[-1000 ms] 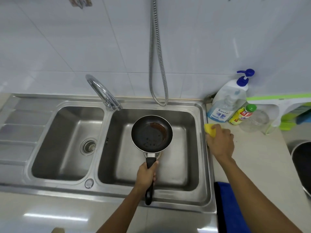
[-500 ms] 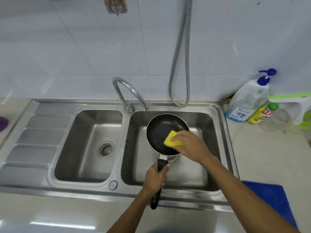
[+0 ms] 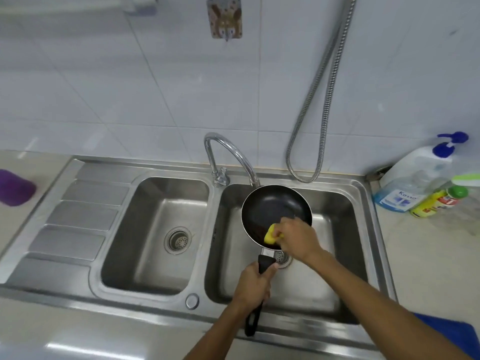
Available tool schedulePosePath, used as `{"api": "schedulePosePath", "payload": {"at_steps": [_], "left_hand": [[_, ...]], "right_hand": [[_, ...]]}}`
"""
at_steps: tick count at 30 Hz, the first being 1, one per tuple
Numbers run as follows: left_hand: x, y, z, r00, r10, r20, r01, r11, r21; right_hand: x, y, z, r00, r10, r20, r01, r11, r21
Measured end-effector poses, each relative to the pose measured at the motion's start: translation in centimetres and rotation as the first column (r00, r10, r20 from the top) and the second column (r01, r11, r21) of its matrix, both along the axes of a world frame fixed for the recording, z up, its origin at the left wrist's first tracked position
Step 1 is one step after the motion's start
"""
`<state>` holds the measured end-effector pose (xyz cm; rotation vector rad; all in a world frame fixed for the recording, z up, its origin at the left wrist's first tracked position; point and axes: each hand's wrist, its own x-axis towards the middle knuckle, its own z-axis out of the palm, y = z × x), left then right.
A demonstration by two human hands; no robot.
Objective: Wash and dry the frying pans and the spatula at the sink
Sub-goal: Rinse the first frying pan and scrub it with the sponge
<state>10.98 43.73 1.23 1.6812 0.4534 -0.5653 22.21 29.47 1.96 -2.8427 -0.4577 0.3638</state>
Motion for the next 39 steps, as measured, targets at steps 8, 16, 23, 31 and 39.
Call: {"api": "schedulePosePath", "payload": {"at_steps": [8,16,23,31,39], "left_hand": [[0.3,0.7,-0.6,0.997,-0.082,0.017,0.08,0.992,0.102],[0.8,2.1,-1.4,0.981,-0.192,0.031,0.18,0.955,0.236],[1.1,4.1,-1.8,0.973,-0.229,0.043,0.205,0.929,0.308],[1.2,2.0,-1.5,0.961,-0.275,0.031,0.26,0.936,0.24],[1.1,2.3,-2.2,0.971,-0.237,0.018,0.226,0.942,0.248]], "right_hand": [[5.8,1.3,0.0,0.979,-0.111,0.174,0.128,0.988,-0.091],[-0.5,3.0,-0.2,0.997,-0.039,-0.073,0.05,0.988,0.145],[4.0,0.1,0.3,0.988,-0.141,0.063,0.152,0.955,-0.255],[2.0,4.4,0.0,0.995,-0.042,0.095,0.041,0.999,0.013],[0.6,-1.0,-0.4,0.993,-0.114,-0.027,0.096,0.928,-0.359]]}}
